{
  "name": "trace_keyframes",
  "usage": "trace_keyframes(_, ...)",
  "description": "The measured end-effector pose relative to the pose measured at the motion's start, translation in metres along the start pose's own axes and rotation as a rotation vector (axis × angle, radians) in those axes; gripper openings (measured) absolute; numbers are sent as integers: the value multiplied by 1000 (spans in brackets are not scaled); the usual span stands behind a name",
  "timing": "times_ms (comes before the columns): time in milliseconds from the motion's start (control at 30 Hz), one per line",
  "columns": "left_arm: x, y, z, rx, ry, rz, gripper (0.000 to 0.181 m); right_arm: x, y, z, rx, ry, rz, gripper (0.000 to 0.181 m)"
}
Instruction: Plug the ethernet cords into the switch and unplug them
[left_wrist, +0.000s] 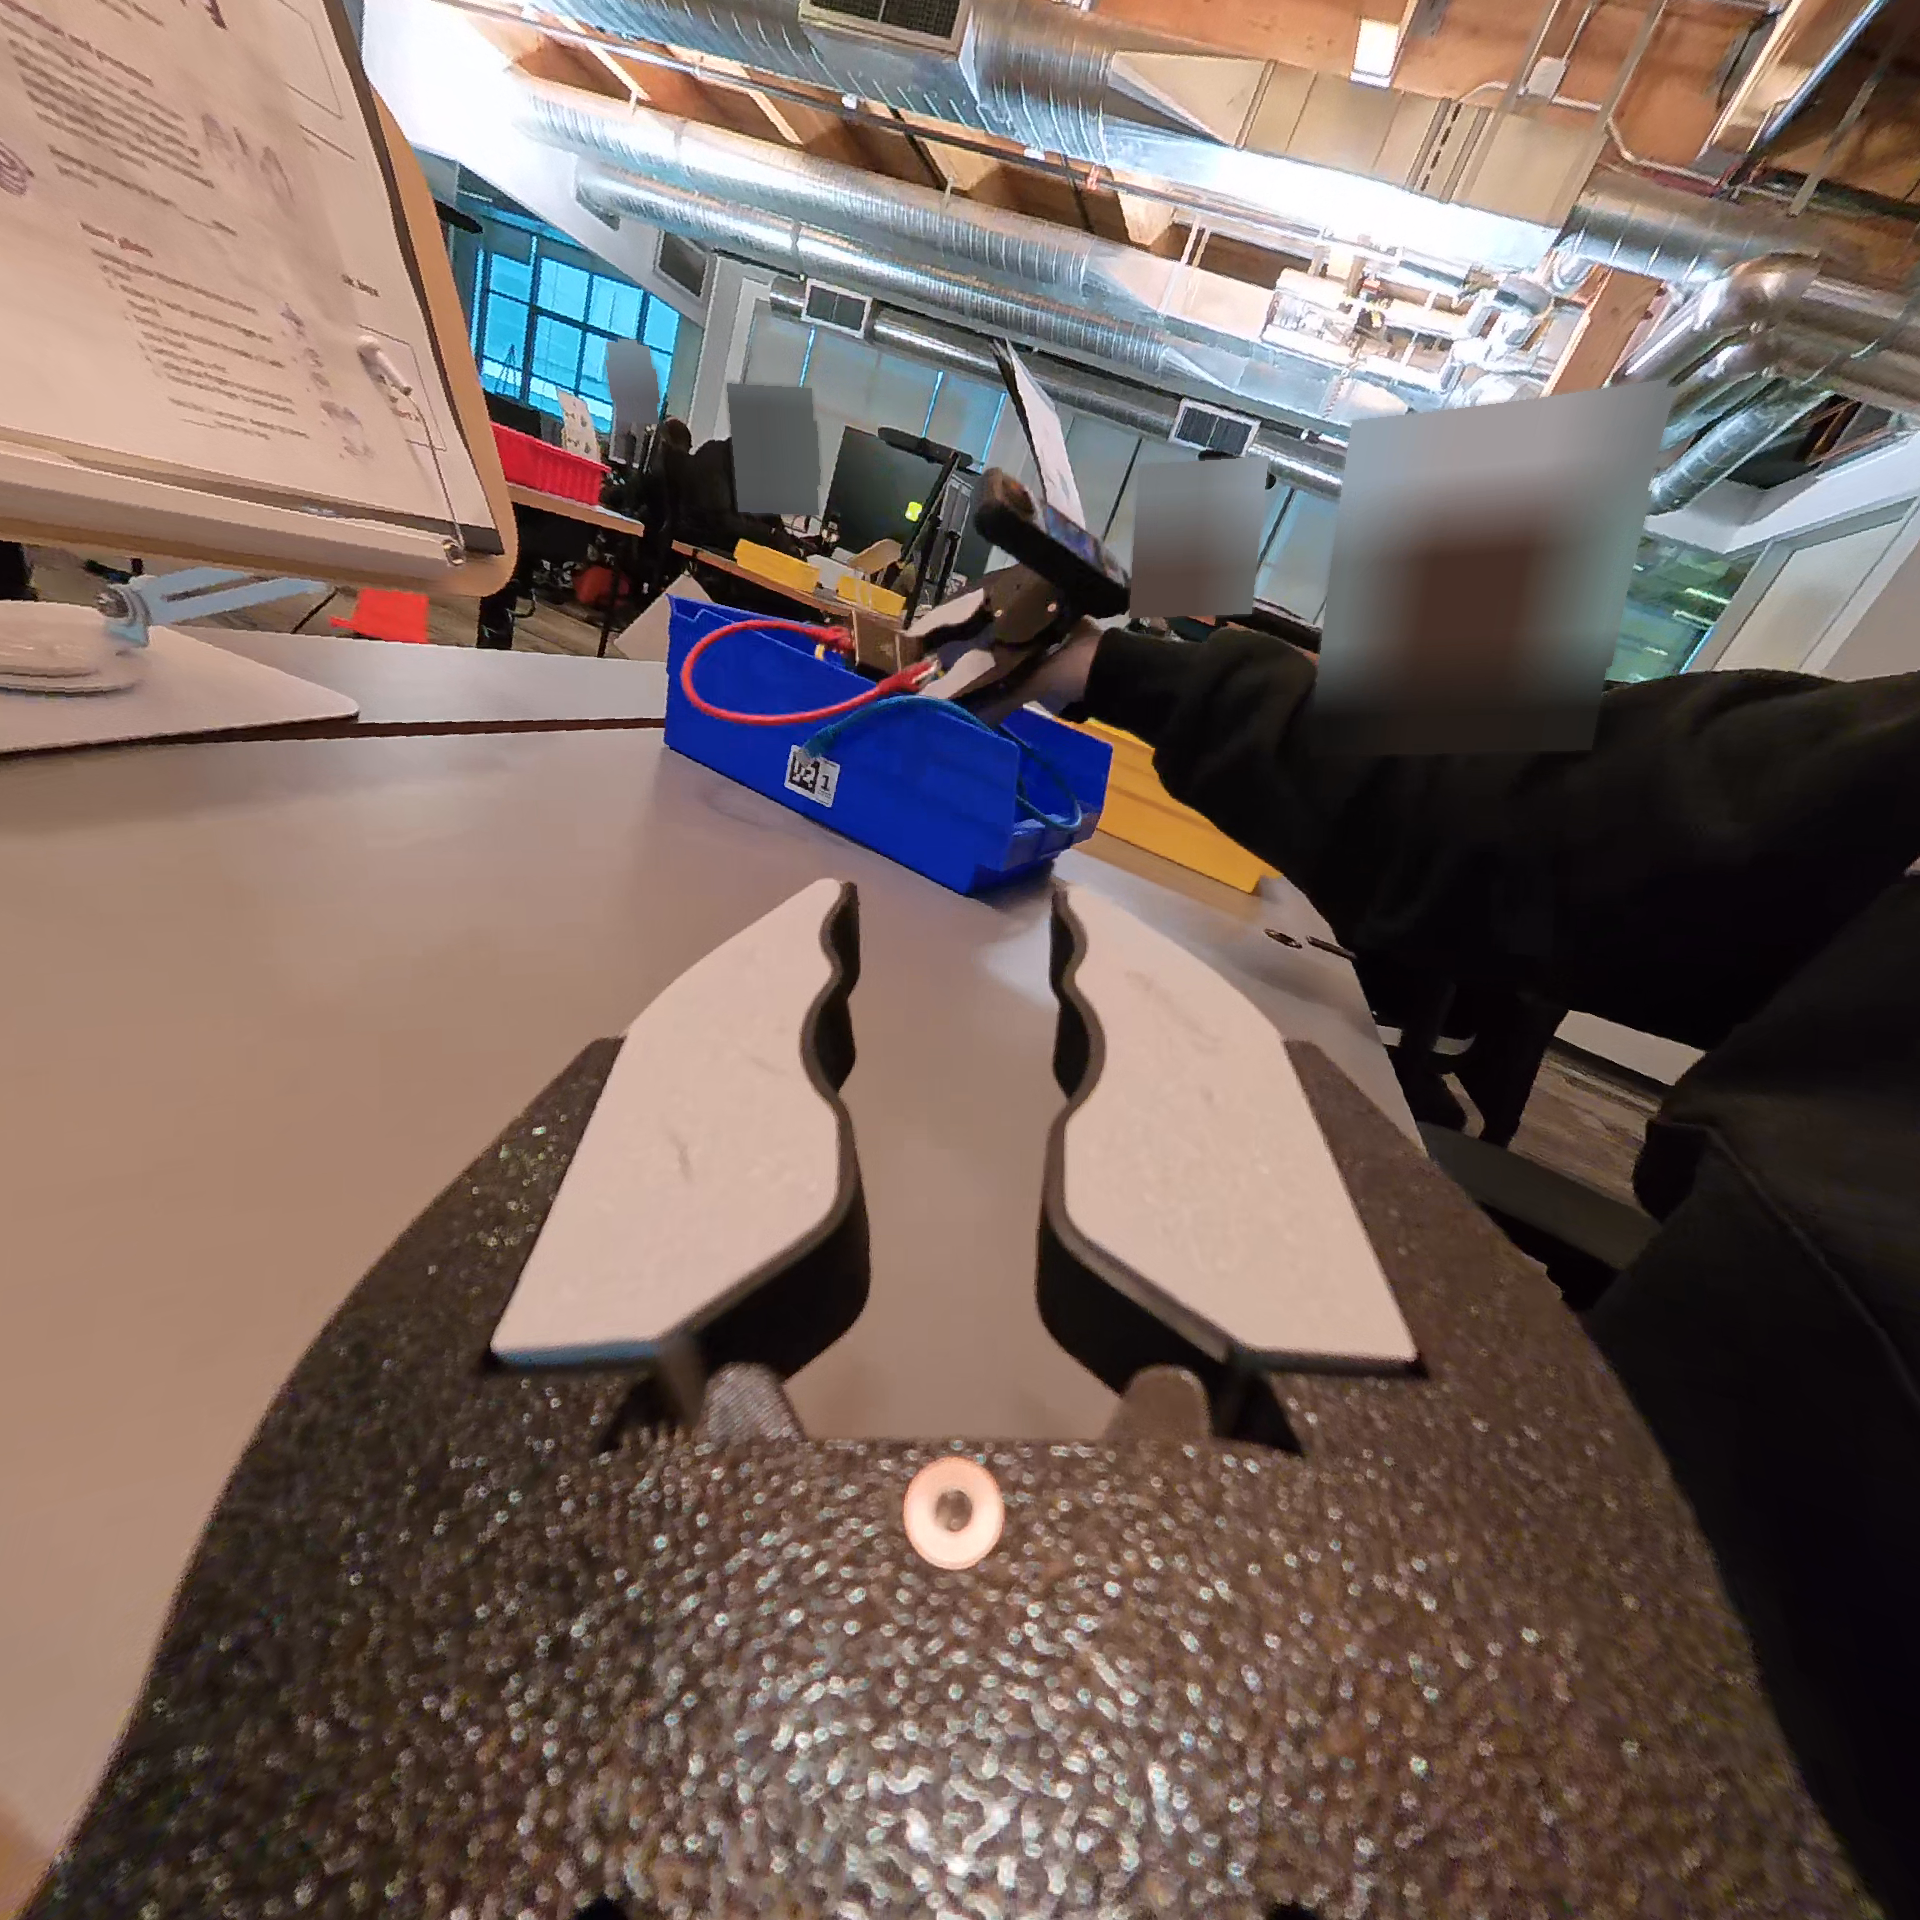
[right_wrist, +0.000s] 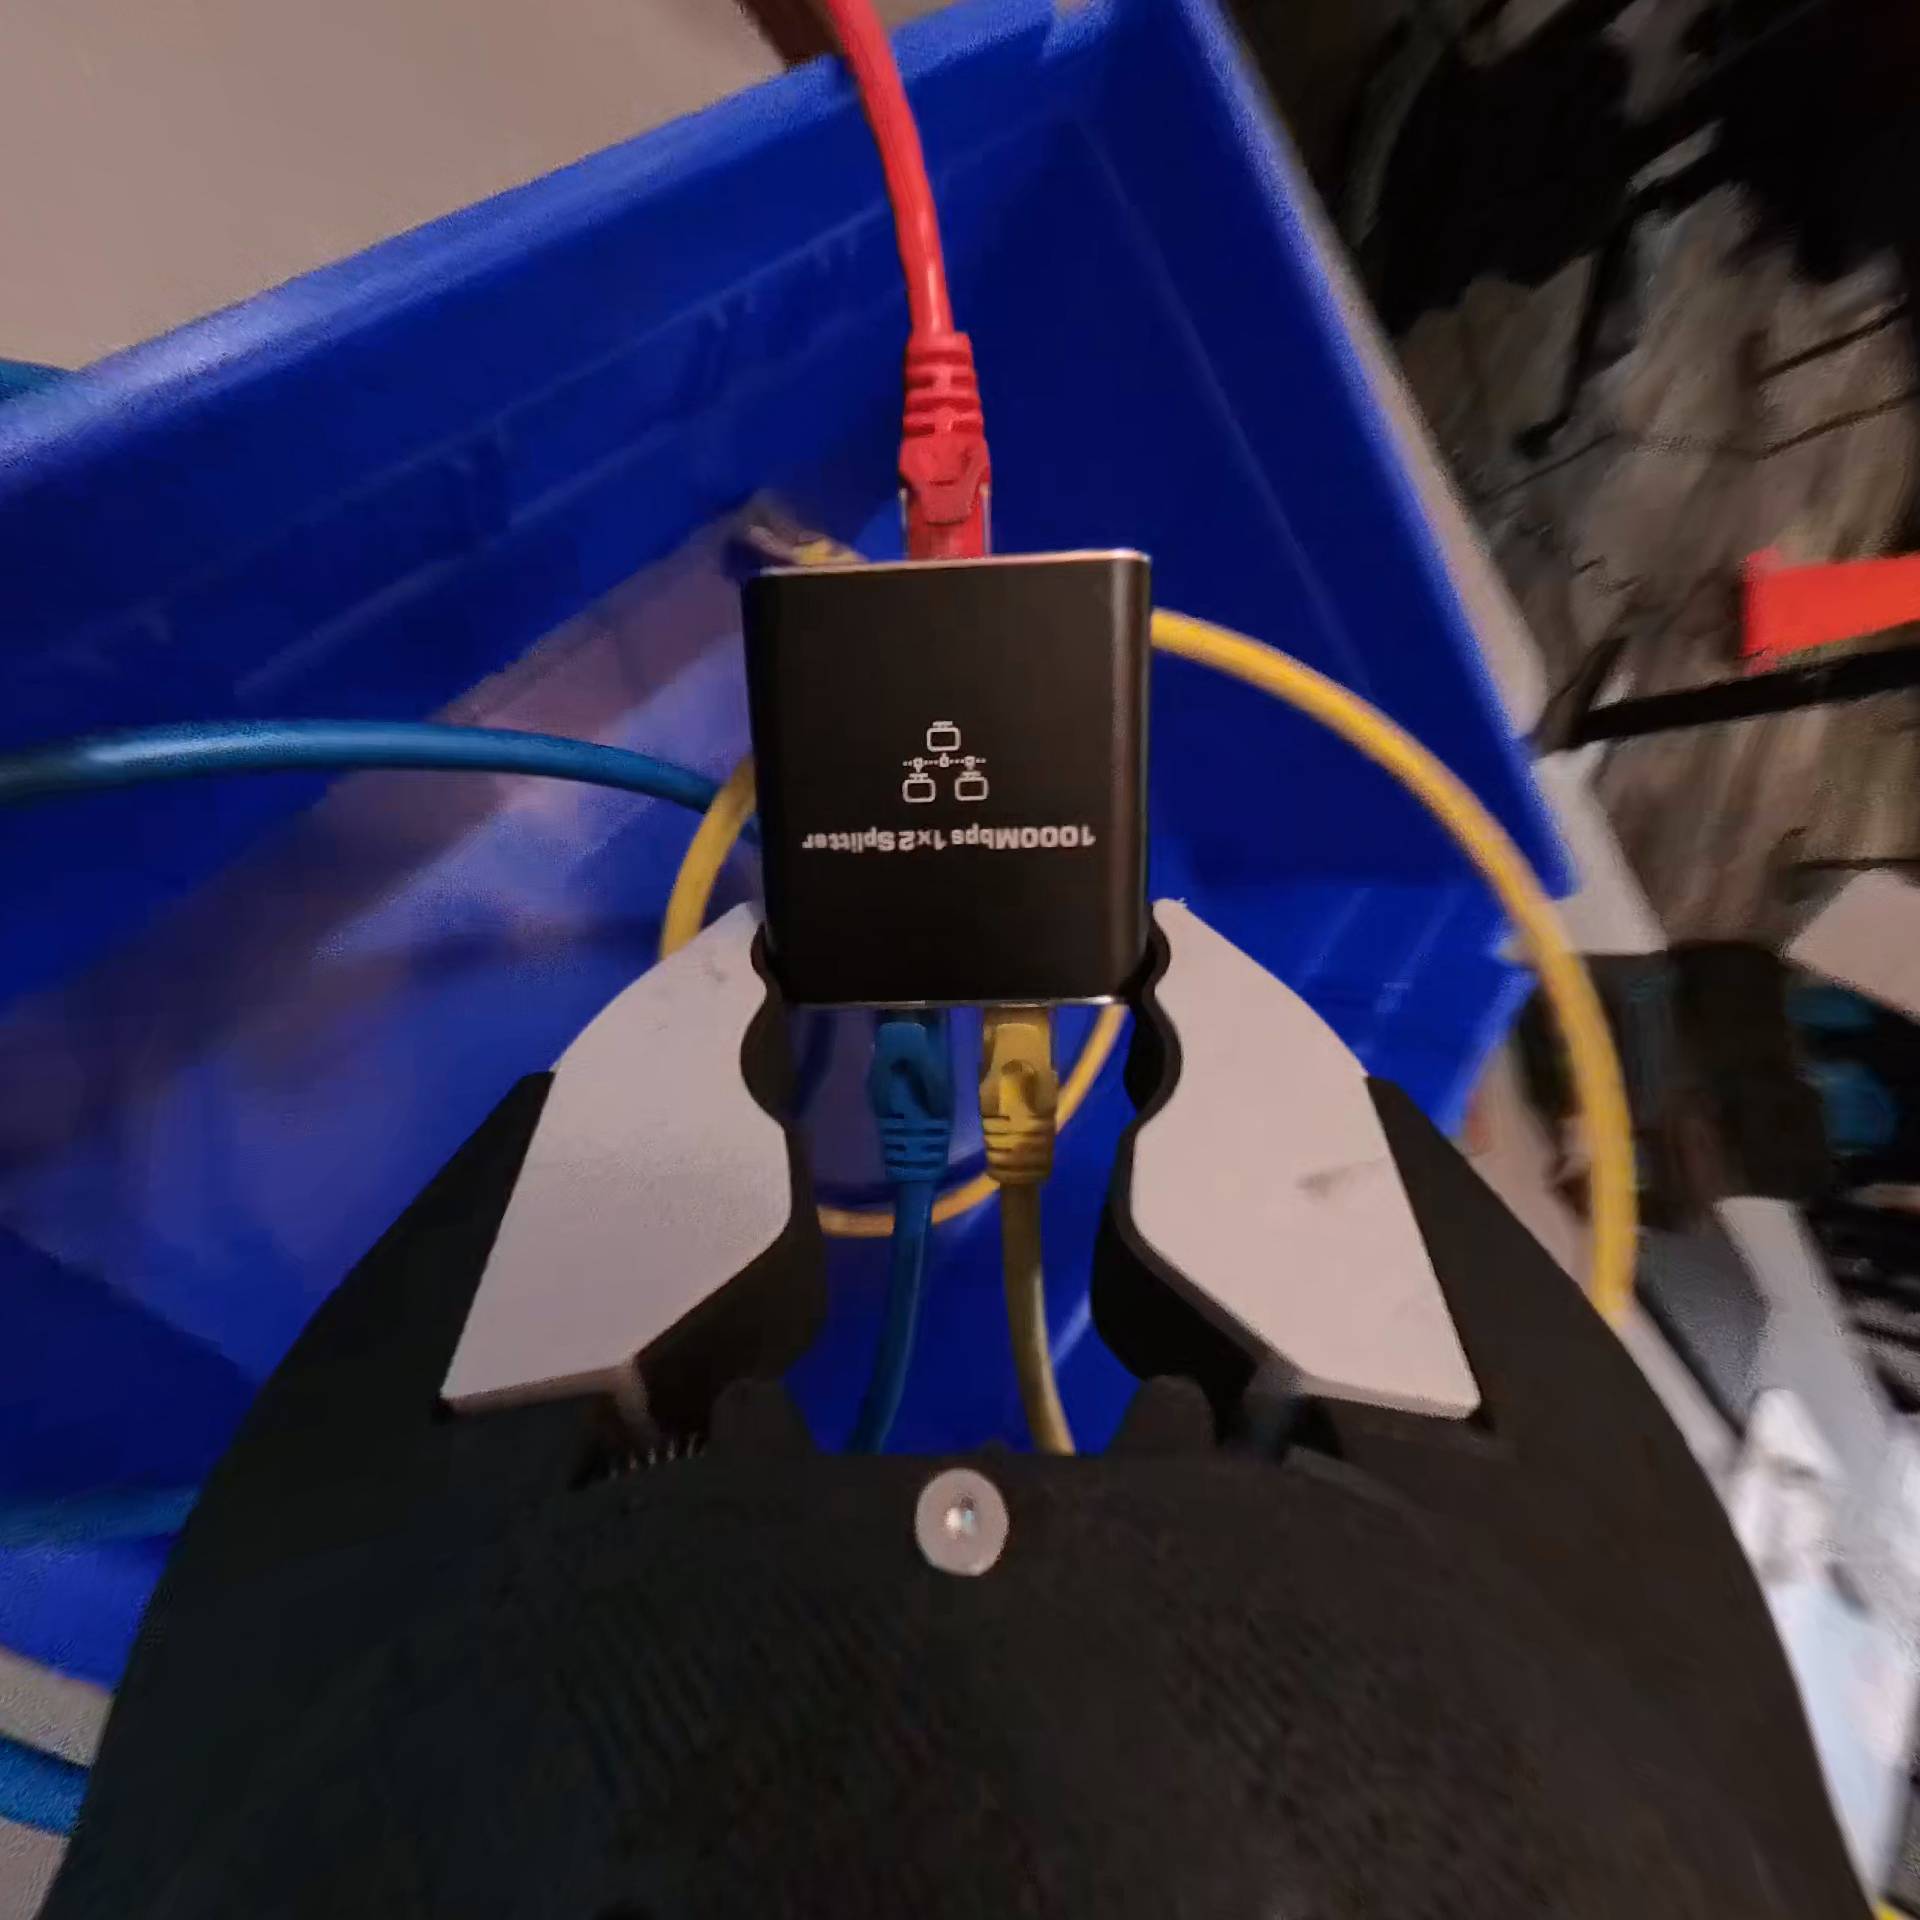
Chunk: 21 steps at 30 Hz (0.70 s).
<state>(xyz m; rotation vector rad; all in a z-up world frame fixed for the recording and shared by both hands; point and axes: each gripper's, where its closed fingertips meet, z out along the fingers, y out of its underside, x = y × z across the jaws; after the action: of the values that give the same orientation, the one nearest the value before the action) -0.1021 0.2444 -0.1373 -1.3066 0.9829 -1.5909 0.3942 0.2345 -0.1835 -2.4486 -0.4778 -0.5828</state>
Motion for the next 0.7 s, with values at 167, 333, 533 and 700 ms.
trace_keyframes(167, 0, -1, -1, 10, 6, -5, 34, -21, 0, 20, -50, -106, 247, 62)
trace_keyframes(333, 2, -2, -2, 17, 10, 11, 34, -29, -2, 37, 33, -242, 668, 62)
trace_keyframes(533, 3, -6, -5, 49, 10, 15, 34, -22, -53, -2, 454, -390, 615, 62)
trace_keyframes(700, 3, -6, -6, 50, 14, 12, 33, 39, -61, -59, 746, -329, 826, 62)
